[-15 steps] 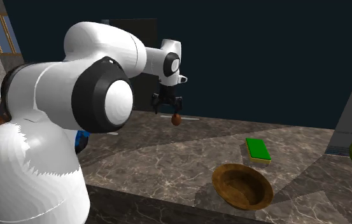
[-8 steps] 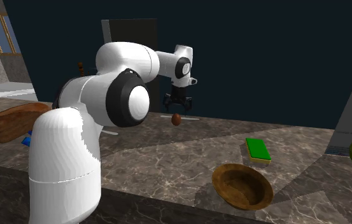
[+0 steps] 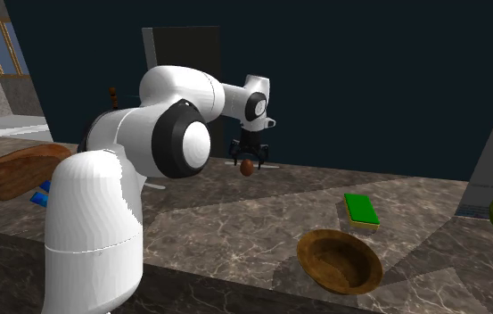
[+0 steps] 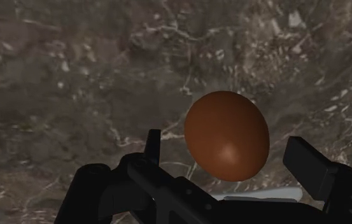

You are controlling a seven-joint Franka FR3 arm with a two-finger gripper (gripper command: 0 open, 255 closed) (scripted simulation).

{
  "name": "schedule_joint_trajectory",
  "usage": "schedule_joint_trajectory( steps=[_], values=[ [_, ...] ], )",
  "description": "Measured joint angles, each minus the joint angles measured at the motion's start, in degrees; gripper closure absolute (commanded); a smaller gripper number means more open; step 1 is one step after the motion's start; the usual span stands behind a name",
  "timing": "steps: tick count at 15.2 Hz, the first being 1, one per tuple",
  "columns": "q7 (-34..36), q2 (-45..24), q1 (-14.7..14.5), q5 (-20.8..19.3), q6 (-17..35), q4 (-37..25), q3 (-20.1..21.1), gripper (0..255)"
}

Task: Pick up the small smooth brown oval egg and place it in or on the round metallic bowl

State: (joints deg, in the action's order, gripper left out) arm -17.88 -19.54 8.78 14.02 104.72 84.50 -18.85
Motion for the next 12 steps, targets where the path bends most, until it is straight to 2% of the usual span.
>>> schedule_joint_trajectory(
  steps=[6,7,12],
  values=[
    [0.0,0.0,0.0,0.0,0.3,0.2,0.0,0],
    [0.0,0.0,0.0,0.0,0.3,0.2,0.0,255],
    [0.0,0.0,0.0,0.0,0.3,0.2,0.0,255]
  ],
)
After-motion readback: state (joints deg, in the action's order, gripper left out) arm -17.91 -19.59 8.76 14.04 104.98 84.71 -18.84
